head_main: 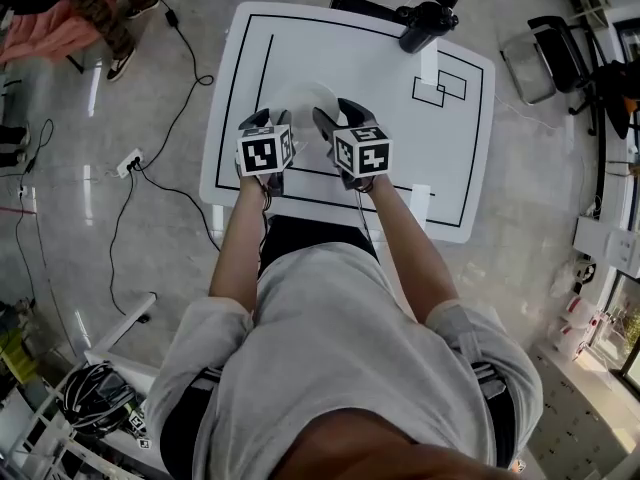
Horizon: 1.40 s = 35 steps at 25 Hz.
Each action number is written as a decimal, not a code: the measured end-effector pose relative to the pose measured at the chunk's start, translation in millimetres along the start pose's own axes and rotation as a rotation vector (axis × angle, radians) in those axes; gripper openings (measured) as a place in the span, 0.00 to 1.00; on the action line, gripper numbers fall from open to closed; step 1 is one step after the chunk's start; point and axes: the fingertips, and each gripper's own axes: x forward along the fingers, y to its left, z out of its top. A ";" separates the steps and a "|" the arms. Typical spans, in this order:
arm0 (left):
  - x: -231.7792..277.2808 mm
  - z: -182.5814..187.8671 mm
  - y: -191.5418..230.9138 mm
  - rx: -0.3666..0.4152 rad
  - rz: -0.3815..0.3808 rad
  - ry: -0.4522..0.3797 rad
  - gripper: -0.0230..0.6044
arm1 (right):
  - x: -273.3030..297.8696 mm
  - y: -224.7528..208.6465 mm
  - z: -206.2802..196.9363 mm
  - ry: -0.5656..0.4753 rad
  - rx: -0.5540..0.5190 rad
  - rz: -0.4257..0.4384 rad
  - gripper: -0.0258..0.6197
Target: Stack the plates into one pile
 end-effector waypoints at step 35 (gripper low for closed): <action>-28.3 -68.8 37.4 -0.063 0.076 0.070 0.28 | 1.2 58.7 -49.9 0.078 -0.073 0.109 0.41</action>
